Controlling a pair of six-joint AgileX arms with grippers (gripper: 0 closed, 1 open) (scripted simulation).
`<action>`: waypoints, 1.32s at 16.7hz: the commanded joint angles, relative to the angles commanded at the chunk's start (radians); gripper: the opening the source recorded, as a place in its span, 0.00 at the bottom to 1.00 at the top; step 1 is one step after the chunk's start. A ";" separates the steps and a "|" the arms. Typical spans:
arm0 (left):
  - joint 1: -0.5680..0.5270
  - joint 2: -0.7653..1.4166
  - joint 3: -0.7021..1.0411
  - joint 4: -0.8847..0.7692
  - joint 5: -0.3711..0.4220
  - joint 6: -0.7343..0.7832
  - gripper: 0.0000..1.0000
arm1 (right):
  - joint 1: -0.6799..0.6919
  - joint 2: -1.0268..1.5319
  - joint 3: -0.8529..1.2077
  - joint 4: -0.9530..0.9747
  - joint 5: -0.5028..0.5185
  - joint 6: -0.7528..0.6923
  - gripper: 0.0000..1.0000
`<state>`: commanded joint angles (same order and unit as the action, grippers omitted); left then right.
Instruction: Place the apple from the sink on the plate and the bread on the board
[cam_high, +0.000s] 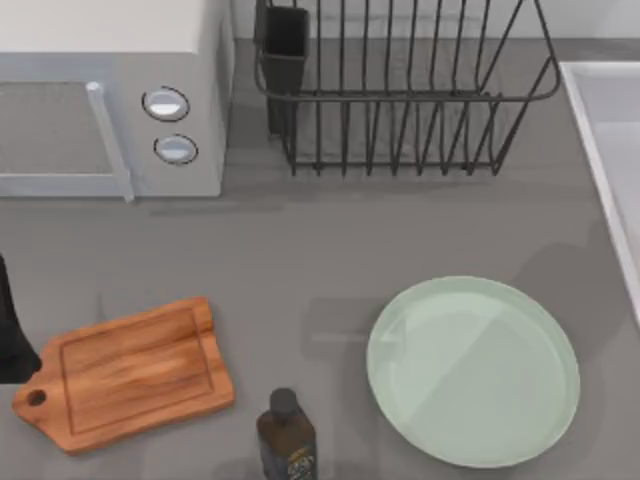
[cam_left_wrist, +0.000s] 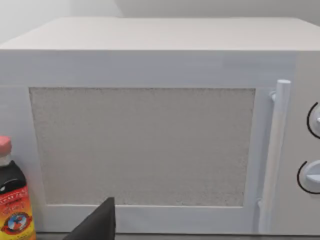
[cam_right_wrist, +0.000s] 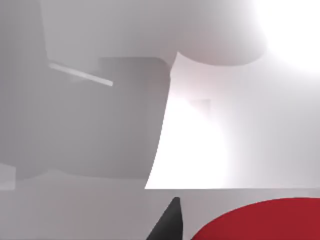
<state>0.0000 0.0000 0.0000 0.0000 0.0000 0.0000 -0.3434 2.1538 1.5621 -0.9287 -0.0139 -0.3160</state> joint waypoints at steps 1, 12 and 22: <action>0.000 0.000 0.000 0.000 0.000 0.000 1.00 | 0.000 0.000 0.000 0.000 0.000 0.000 0.00; 0.000 0.000 0.000 0.000 0.000 0.000 1.00 | 0.277 -0.133 0.003 -0.072 0.008 0.282 0.00; 0.000 0.000 0.000 0.000 0.000 0.000 1.00 | 0.848 -0.324 -0.097 -0.249 0.014 0.840 0.00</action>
<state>0.0000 0.0000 0.0000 0.0000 0.0000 0.0000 0.5041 1.8300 1.4653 -1.1779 -0.0001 0.5241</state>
